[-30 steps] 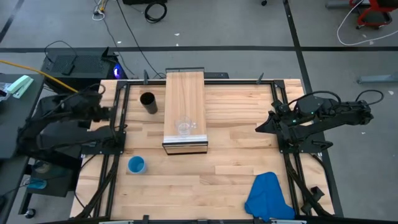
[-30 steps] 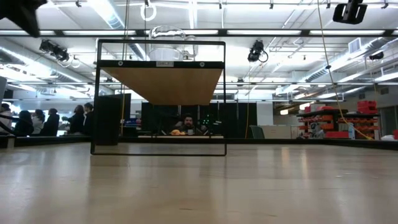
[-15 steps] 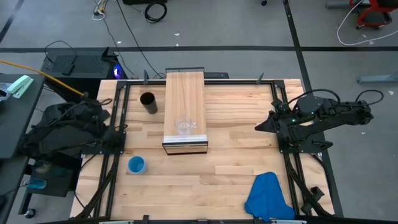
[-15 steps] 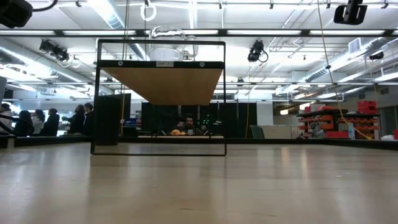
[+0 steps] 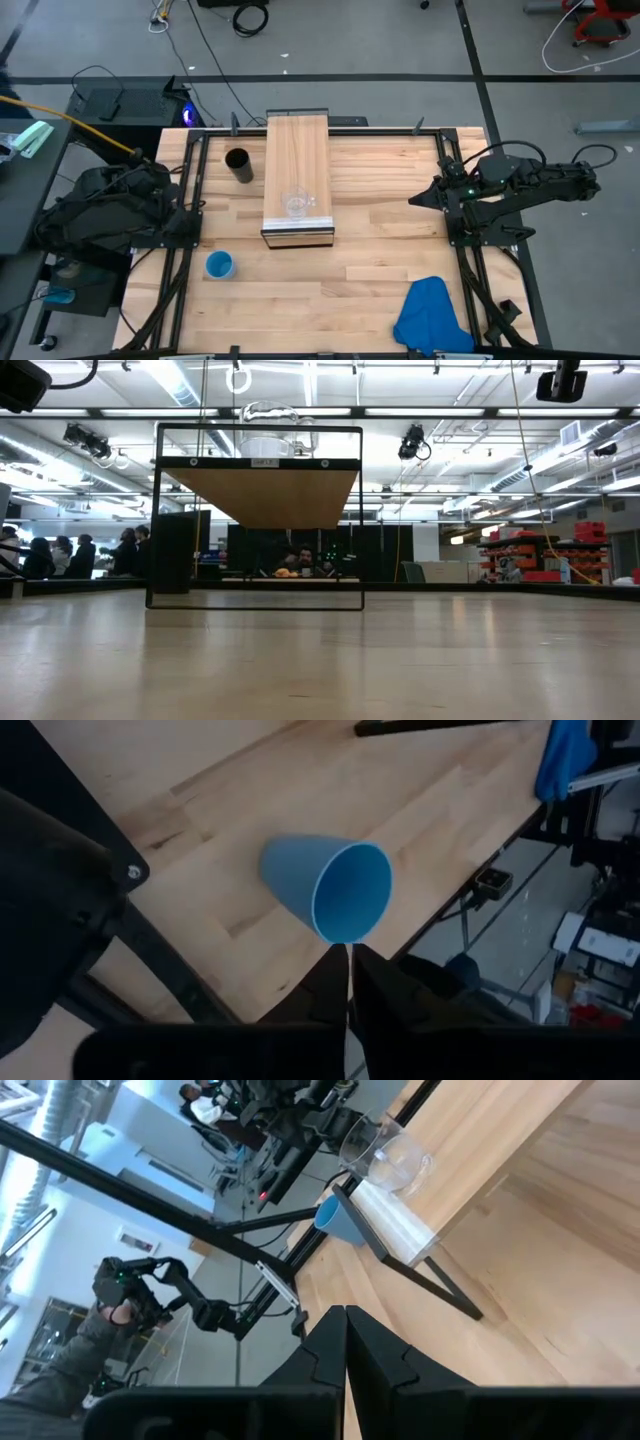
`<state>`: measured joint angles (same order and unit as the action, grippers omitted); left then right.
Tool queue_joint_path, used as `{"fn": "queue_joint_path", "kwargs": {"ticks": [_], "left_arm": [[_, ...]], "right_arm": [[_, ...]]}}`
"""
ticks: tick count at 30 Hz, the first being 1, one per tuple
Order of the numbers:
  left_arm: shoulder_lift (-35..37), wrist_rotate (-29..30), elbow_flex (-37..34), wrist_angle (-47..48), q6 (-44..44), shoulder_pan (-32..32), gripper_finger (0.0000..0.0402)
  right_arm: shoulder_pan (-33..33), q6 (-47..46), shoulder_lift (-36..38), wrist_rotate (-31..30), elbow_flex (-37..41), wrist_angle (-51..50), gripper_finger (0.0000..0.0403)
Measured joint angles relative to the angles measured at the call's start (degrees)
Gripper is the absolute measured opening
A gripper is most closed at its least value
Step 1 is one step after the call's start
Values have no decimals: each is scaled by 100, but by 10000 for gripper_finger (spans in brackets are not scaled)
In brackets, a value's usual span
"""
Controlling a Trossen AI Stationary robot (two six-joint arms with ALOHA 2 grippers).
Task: Stack small to large cups/mugs on shelf
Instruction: Put the blue cup on the shelf
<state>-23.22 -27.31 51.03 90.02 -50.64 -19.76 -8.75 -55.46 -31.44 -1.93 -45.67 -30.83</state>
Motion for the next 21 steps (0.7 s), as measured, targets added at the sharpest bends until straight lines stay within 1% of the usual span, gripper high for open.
{"fn": "queue_joint_path", "kwargs": {"ticks": [5,11,13,17,21], "left_arm": [[-130,-114,-4,-94,-17,95,39],[-502,-102,-4,-735,131,249,42],[-666,-78,-4,-800,134,325,40],[-1037,223,-4,-901,154,584,41],[-1421,373,-4,-1308,172,989,43]], "right_arm": [[0,106,0,-23,0,0,16],[0,152,-1,-133,0,-4,16],[0,152,0,-131,0,-4,16],[0,161,-2,-131,0,-6,16],[0,162,-2,-131,0,-63,16]]}}
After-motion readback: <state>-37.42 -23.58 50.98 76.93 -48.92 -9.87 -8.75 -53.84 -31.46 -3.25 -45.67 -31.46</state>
